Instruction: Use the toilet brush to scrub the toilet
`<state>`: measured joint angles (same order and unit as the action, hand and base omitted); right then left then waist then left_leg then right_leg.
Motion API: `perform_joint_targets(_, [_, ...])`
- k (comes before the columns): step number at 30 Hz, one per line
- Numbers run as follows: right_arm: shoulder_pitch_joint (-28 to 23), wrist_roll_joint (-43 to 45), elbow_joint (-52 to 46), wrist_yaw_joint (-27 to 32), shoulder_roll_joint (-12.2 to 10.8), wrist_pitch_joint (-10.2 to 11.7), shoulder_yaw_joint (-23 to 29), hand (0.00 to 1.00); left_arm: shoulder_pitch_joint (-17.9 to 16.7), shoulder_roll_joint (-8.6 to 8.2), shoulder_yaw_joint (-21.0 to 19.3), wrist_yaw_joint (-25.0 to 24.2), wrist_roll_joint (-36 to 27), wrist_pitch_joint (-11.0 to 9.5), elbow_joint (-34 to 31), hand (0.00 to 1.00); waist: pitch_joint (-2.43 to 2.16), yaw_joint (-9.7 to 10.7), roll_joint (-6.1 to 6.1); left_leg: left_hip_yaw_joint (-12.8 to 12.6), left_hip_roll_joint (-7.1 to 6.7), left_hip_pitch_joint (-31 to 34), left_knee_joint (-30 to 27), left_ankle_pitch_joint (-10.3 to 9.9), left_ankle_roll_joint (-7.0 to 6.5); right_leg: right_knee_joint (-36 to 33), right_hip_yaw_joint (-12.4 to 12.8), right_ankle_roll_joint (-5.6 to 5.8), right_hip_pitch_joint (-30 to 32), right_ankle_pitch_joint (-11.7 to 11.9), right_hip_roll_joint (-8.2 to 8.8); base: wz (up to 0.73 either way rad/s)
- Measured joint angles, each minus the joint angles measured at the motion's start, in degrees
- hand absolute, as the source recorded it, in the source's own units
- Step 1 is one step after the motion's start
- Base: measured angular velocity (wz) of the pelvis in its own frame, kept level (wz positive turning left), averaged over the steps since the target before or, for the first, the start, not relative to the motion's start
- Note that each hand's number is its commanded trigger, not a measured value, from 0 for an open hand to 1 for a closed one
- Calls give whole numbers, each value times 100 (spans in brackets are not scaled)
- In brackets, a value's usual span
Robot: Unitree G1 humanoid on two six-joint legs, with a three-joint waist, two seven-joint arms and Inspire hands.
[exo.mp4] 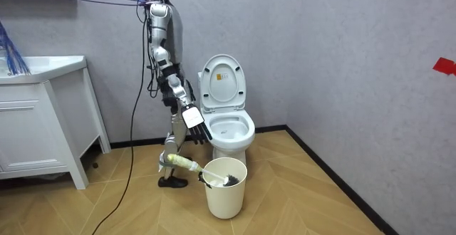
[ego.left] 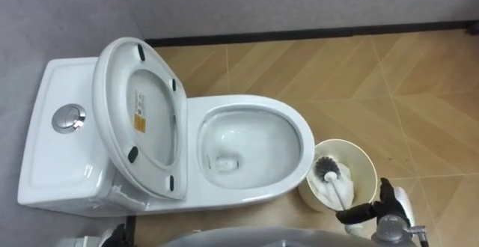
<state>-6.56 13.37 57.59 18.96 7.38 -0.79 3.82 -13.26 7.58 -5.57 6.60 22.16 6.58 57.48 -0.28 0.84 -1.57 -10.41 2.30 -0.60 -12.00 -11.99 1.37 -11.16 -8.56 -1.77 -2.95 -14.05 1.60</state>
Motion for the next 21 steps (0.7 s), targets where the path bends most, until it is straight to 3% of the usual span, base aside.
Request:
perform_joint_targets(6, [346, -175, 404, 295, 65, 85, -1, 0, 316, 21, 24, 391, -28, -280, 188, 0, 52, 39, 58, 130, 16, 774, -418, -10, -16, -306, -261, -4, 621, 2, 55, 18])
perform_joint_targets(10, [663, -392, 810, 393, 199, 86, -2, 0, 582, 26, 23, 425, -8, -314, 292, 0, 94, 23, 127, 138, 47, 1437, -751, -11, -29, -600, -386, -4, 1178, 2, 93, 18])
perform_joint_targets(13, [890, -452, 1118, 426, 242, 75, -8, 0, 643, 43, 42, 454, -140, -351, 287, 0, 97, -22, 142, 171, 40, 1893, -902, 22, -92, -866, -401, -6, 1677, 0, 128, 4])
perform_joint_targets(16, [1114, -707, 1401, 413, 308, 64, -35, 0, 932, 39, 202, 479, -244, -323, 327, 0, 143, -131, 194, 243, 30, 2379, -1120, 63, -187, -1117, -440, -9, 2161, 2, 189, 6])
perform_joint_targets(19, [1323, -1155, 1465, 374, 300, 4, -58, 0, 1206, 30, 397, 601, -842, -365, 331, 0, 170, -184, 210, 271, -16, 2783, -1263, 110, -262, -1393, -442, -24, 2632, -33, 281, 3])
perform_joint_targets(21, [1559, -1442, 1638, 328, 310, -2, -92, 0, 1470, 29, 546, 627, -1280, -451, 338, 0, 205, -179, 155, 277, -94, 3053, -1286, 210, -315, -1693, -417, -15, 3016, -73, 399, 11])
